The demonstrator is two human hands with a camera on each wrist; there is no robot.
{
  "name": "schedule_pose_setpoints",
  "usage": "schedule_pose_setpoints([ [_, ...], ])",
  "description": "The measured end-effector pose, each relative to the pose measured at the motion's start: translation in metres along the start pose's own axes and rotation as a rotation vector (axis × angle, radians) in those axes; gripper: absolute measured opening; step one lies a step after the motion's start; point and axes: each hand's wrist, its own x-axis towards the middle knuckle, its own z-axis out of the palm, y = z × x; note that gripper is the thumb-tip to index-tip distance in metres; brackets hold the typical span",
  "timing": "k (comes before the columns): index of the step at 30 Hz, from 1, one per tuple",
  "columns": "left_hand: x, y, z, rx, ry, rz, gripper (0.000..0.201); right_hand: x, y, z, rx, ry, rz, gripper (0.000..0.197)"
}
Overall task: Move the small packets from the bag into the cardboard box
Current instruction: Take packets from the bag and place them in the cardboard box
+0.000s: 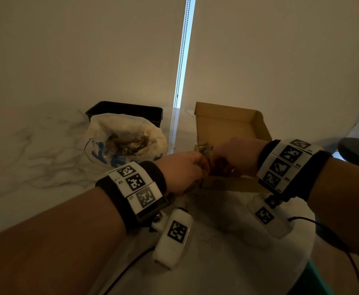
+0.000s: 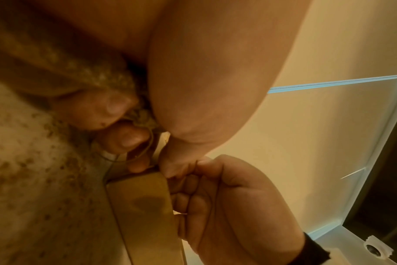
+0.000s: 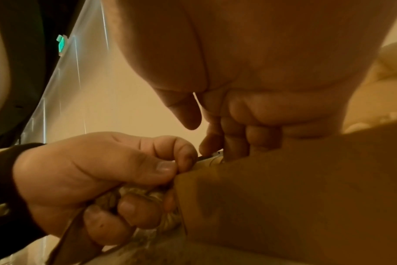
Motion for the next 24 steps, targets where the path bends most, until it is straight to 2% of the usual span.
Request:
schedule_pose_setpoints([
  [4, -0.002, 0.000, -0.001, 0.027, -0.006, 0.012, 0.012, 0.003, -0.001, 0.000, 0.123, 0.005, 0.026, 0.027],
  [7, -0.006, -0.001, -0.006, -0.078, 0.021, 0.005, 0.014, 0.002, 0.001, -0.001, 0.257, 0.035, 0.066, 0.023],
  [9, -0.009, -0.001, -0.013, -0.242, 0.082, -0.007, 0.019, -0.002, 0.001, -0.006, 0.402, 0.089, 0.076, 0.022],
  [12, -0.015, 0.003, -0.031, -0.632, 0.157, -0.045, 0.029, -0.003, -0.005, -0.018, 0.535, 0.273, -0.039, 0.022],
  [16, -0.025, 0.007, -0.056, -1.067, 0.132, 0.079, 0.044, 0.008, -0.025, -0.025, 0.936, 0.387, -0.121, 0.015],
  [18, -0.029, 0.006, -0.065, -1.148, 0.109, 0.157, 0.049, 0.019, -0.036, -0.024, 1.121, 0.397, -0.148, 0.011],
  [21, -0.032, 0.006, -0.071, -1.204, 0.097, 0.256, 0.052, 0.034, -0.050, -0.021, 1.230, 0.378, -0.176, 0.016],
  [24, -0.032, 0.004, -0.075, -1.239, 0.122, 0.320, 0.054, 0.047, -0.057, -0.008, 1.492, 0.207, -0.233, 0.031],
])
